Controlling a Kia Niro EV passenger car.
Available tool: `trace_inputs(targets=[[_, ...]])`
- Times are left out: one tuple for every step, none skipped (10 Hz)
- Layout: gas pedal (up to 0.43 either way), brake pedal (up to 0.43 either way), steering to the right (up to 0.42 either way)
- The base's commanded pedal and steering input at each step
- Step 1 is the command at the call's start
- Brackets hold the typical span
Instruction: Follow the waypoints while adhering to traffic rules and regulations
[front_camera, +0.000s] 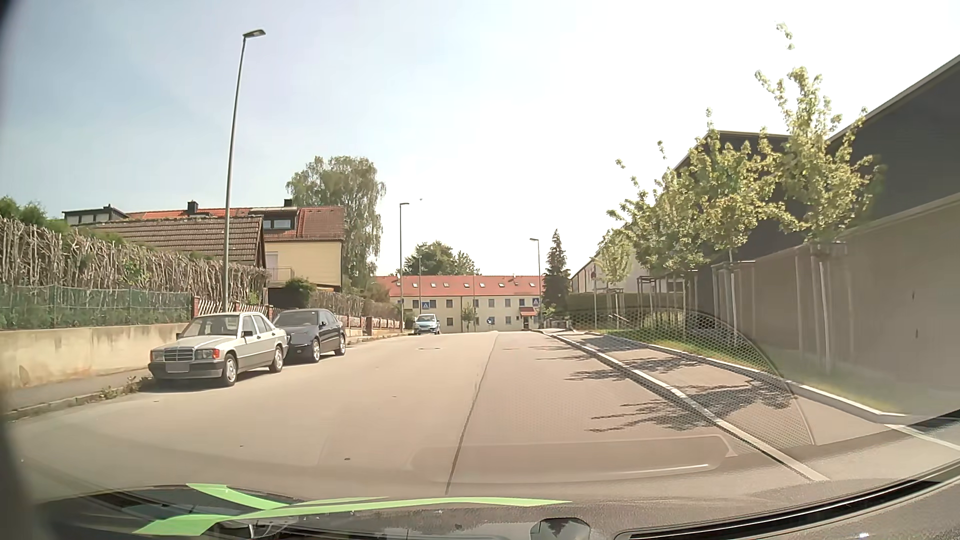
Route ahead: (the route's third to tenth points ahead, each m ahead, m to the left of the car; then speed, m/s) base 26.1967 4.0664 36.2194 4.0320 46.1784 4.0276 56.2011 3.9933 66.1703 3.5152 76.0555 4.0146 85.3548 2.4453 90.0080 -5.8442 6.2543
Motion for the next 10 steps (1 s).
trace_inputs(targets=[[0.15,0.0,-0.016],[0.157,0.0,-0.015],[0.157,0.0,-0.015],[0.157,0.0,-0.013],[0.157,0.0,-0.01],[0.157,0.0,-0.007],[0.157,0.0,-0.006],[0.157,0.0,-0.006],[0.157,0.0,-0.006],[0.157,0.0,-0.006]])
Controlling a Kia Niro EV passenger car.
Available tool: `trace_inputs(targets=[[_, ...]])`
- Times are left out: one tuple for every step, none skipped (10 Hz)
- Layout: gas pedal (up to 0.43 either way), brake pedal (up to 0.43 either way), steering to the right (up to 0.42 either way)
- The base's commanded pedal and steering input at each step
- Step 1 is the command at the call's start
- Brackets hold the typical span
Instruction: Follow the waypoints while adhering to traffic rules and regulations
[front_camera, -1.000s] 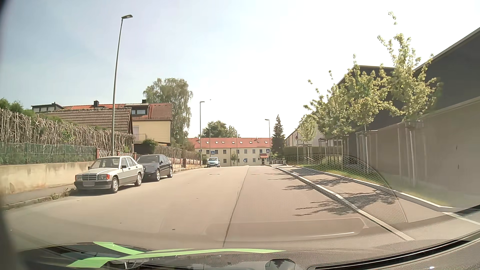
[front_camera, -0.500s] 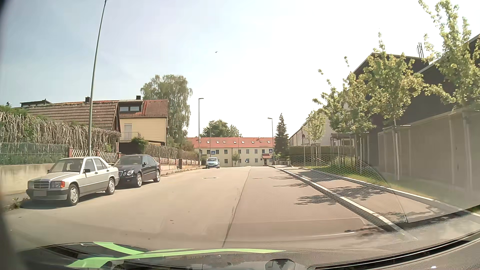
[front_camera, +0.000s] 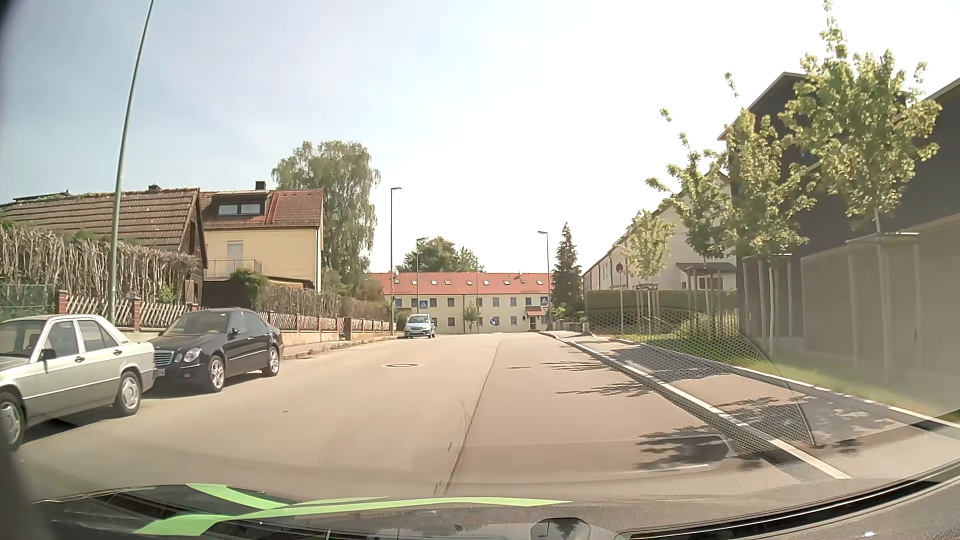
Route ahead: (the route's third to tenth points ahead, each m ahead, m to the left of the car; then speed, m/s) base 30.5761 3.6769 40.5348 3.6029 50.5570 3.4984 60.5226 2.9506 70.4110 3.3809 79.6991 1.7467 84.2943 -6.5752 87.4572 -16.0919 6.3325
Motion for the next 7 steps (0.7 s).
trace_inputs(targets=[[0.157,0.0,-0.006],[0.157,0.0,-0.005],[0.157,0.0,-0.005],[0.157,0.0,-0.004],[0.157,0.0,-0.003],[0.157,0.0,-0.003],[0.157,0.0,-0.003]])
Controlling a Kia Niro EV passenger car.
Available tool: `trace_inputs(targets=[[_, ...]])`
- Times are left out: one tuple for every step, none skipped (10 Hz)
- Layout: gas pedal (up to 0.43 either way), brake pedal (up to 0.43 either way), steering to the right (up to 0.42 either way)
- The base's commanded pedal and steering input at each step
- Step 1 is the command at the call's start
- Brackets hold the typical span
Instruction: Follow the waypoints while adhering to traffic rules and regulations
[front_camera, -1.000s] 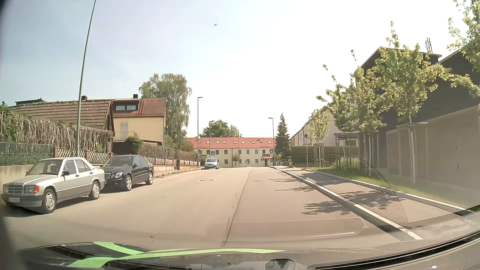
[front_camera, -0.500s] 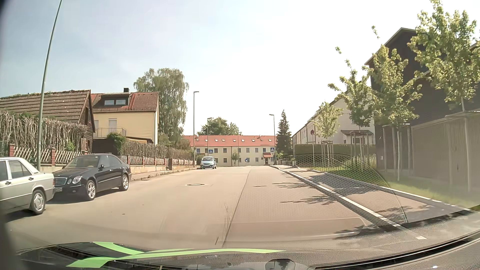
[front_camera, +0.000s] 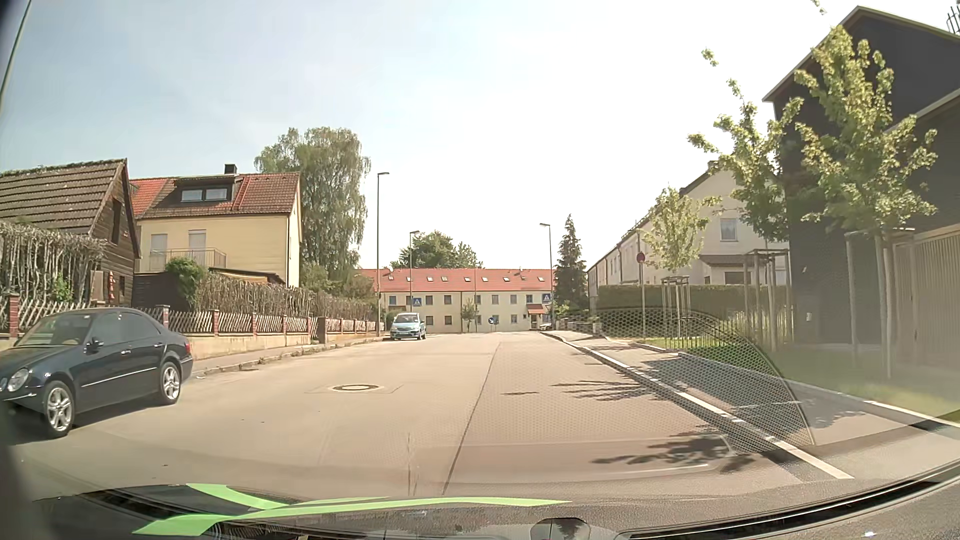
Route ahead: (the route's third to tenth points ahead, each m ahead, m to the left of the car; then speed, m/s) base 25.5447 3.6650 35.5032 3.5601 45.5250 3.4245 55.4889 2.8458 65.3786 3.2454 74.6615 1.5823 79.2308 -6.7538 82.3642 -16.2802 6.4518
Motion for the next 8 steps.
trace_inputs(targets=[[0.157,0.0,-0.002],[0.157,0.0,-0.002],[0.157,0.0,0.0],[0.157,0.0,0.001],[0.157,0.0,0.002],[0.157,0.0,0.002],[0.157,0.0,0.002],[0.157,0.0,0.002]])
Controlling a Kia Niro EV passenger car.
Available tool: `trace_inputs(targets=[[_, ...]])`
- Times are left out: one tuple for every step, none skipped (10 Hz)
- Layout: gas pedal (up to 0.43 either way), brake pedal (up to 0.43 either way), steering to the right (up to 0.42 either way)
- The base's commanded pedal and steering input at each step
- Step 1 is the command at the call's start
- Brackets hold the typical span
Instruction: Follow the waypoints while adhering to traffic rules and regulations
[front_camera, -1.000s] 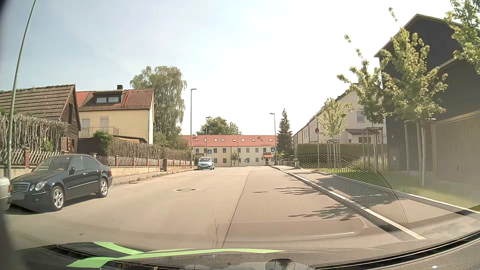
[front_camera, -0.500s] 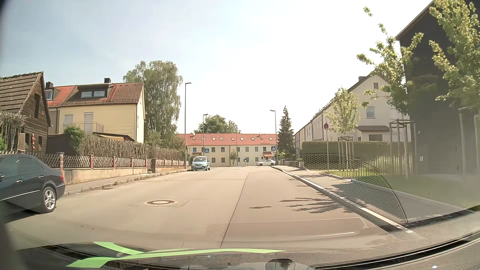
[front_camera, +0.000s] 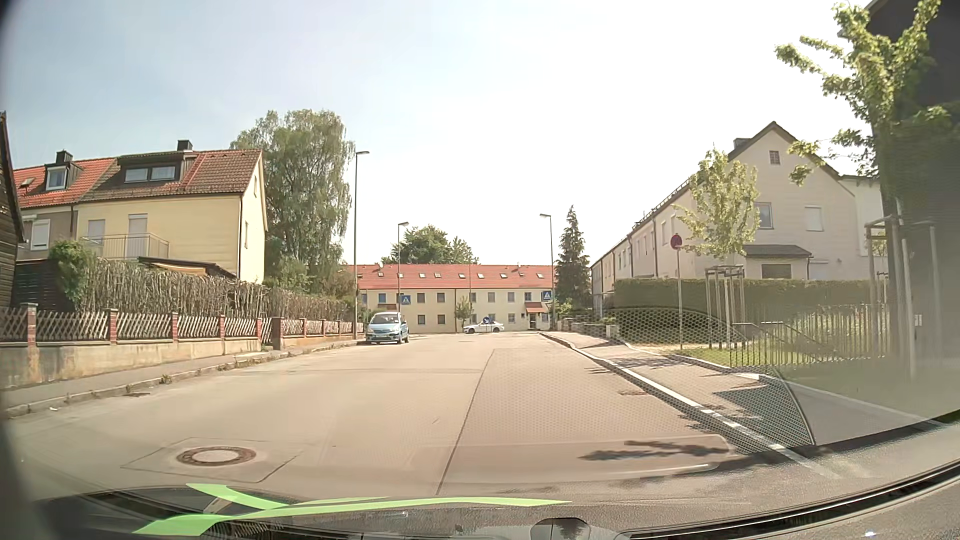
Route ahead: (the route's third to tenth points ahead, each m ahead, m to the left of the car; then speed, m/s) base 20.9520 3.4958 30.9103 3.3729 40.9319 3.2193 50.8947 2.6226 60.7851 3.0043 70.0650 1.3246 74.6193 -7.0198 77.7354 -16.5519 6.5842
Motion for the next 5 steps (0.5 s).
trace_inputs(targets=[[0.157,0.0,0.001],[0.157,0.0,0.001],[0.157,0.0,0.0],[0.157,0.0,0.0],[0.157,0.0,0.0]])
